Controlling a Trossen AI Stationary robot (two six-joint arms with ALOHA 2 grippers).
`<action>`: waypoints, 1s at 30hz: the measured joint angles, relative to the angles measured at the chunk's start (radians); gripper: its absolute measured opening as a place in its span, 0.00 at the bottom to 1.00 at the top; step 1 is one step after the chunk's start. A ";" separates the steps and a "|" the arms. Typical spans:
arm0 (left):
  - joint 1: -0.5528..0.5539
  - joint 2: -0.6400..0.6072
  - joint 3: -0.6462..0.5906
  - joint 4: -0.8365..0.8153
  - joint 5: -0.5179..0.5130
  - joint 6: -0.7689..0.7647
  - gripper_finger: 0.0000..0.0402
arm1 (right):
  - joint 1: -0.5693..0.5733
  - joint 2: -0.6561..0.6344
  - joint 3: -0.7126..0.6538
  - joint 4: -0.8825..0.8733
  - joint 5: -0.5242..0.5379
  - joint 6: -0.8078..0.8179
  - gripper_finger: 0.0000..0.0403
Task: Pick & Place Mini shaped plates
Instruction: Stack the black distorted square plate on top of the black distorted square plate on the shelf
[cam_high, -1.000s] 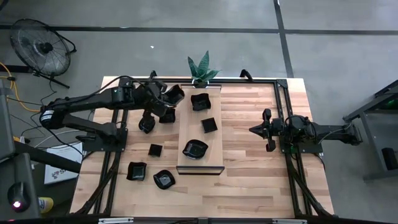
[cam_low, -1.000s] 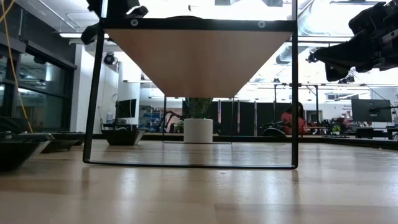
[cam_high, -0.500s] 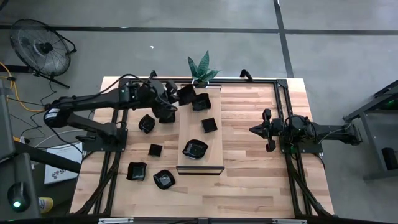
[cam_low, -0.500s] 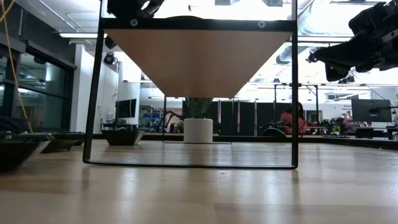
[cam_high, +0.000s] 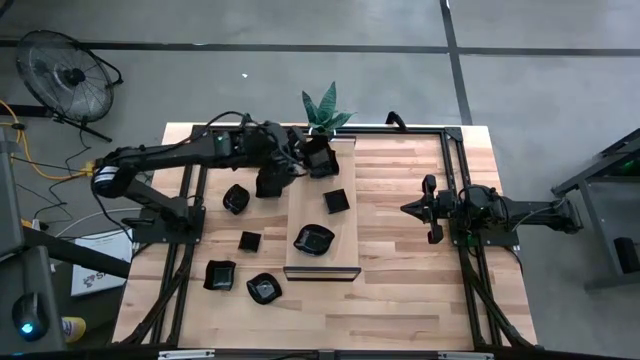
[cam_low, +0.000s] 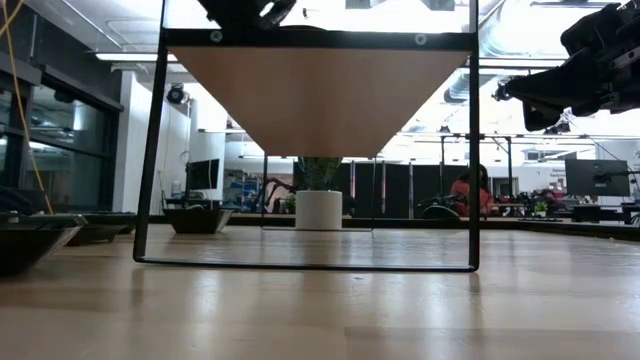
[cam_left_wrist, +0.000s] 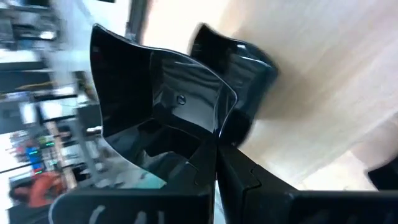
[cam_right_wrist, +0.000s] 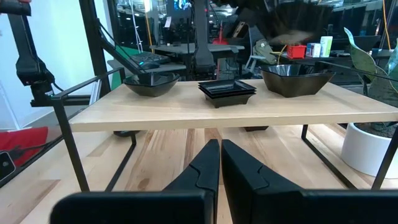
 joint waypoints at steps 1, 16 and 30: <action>0.000 0.016 0.015 -0.027 0.000 0.002 0.00 | 0.000 0.000 0.000 0.000 0.000 0.000 0.03; 0.000 0.164 0.080 -0.061 -0.098 0.053 0.00 | 0.000 0.000 0.000 0.000 0.000 0.000 0.03; 0.000 0.164 0.080 -0.060 -0.056 0.064 0.00 | 0.000 0.000 0.000 0.000 0.000 0.000 0.03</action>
